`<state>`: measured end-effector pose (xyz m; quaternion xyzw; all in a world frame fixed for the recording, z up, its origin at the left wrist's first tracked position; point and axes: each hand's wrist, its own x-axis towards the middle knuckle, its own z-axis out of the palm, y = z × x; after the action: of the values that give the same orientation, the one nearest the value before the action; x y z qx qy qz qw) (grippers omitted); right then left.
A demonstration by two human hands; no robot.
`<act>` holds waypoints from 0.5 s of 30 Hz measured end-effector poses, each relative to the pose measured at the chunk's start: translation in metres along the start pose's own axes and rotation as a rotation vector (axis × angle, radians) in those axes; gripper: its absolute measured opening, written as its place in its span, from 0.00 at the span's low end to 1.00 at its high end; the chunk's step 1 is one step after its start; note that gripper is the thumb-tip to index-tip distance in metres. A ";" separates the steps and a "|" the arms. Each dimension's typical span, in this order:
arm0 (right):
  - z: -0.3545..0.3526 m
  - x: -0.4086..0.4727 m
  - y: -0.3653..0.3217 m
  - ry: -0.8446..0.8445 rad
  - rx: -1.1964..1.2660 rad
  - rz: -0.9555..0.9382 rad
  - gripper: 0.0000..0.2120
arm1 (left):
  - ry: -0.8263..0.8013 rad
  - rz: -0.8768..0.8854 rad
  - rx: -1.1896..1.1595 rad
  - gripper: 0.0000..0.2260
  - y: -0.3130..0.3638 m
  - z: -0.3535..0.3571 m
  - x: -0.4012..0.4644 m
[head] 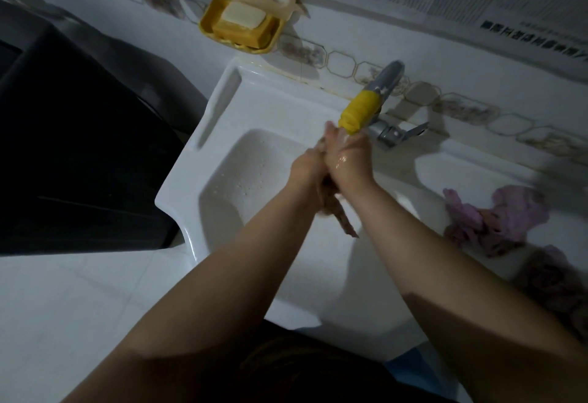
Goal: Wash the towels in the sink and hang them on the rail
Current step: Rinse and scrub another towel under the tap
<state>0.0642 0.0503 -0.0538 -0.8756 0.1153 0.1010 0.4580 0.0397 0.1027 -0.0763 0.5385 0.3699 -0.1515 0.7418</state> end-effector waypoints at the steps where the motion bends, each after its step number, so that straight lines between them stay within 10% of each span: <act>1: 0.004 -0.008 -0.002 -0.003 -0.017 -0.031 0.19 | 0.023 0.012 -0.003 0.13 0.003 -0.004 0.004; 8: 0.001 0.016 0.011 -0.084 -0.141 0.061 0.21 | -0.123 -0.213 0.194 0.28 -0.006 -0.011 -0.013; 15: -0.020 0.015 0.016 -0.450 0.102 0.120 0.18 | -0.412 -0.089 0.266 0.12 -0.008 -0.067 -0.003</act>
<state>0.0755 0.0236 -0.0591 -0.7984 0.0669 0.3145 0.5090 0.0068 0.1601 -0.0891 0.5722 0.2113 -0.3380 0.7168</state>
